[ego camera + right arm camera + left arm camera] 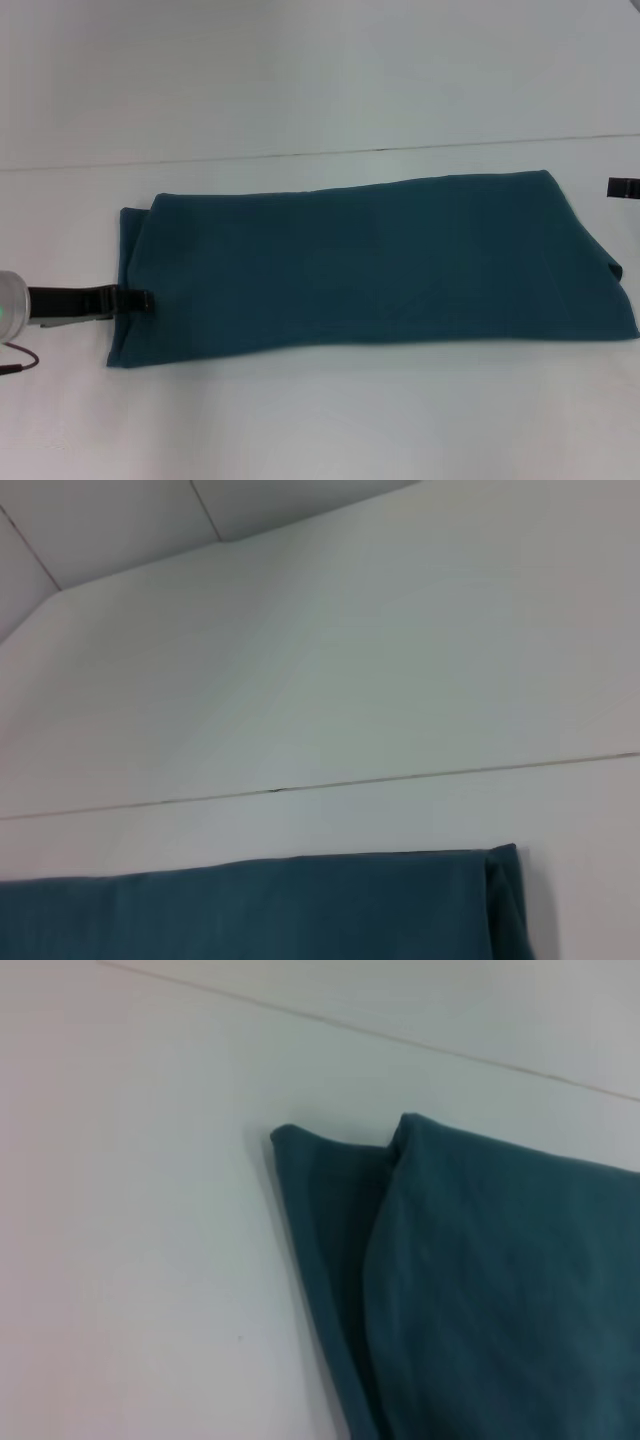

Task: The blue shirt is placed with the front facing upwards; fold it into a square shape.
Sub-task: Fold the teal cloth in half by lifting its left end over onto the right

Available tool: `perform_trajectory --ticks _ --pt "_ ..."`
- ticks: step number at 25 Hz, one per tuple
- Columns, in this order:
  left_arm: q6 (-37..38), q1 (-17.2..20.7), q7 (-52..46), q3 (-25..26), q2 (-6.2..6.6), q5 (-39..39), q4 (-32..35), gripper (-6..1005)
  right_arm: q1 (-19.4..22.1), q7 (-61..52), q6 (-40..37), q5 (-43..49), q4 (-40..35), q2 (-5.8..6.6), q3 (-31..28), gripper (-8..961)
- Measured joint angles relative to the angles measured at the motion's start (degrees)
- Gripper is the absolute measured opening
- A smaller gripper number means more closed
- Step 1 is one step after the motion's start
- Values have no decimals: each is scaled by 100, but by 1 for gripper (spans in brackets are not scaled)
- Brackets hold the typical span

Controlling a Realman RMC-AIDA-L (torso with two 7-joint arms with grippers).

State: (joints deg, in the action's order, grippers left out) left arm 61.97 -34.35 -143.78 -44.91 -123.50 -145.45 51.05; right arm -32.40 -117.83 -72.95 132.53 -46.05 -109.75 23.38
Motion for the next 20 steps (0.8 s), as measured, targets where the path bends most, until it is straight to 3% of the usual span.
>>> perform_trajectory --ticks 20 --pt "81 -87 39 0 -2 35 -148 646 -3 -4 0 1 0 -1 -7 915"
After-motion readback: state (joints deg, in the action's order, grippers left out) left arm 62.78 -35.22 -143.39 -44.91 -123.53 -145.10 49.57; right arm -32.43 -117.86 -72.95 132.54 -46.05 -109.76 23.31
